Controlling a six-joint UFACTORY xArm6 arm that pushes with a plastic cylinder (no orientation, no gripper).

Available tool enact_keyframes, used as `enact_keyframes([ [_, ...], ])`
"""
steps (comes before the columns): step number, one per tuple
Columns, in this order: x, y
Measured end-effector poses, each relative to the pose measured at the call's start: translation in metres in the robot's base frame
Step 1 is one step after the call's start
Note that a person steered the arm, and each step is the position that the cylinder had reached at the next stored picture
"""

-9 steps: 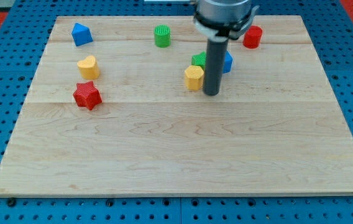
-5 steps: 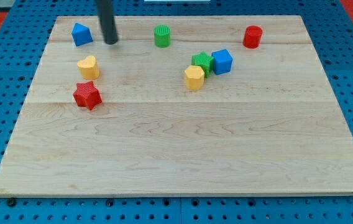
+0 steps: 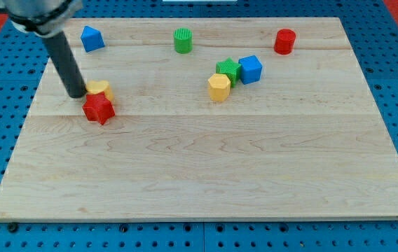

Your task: Move the yellow heart parallel to the bottom of the red circle

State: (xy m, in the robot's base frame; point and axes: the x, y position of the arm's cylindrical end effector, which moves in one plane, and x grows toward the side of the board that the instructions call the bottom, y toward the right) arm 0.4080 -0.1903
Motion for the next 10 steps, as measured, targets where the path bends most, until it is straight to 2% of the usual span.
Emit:
enact_keyframes([
  [1,0.002,0.083],
  [3,-0.053,0.072],
  [4,-0.040,0.130],
  [5,0.024,0.229],
  [6,0.033,0.215],
  [7,0.062,0.185],
  [8,0.082,0.224],
  [9,0.070,0.302],
  [10,0.067,0.346],
])
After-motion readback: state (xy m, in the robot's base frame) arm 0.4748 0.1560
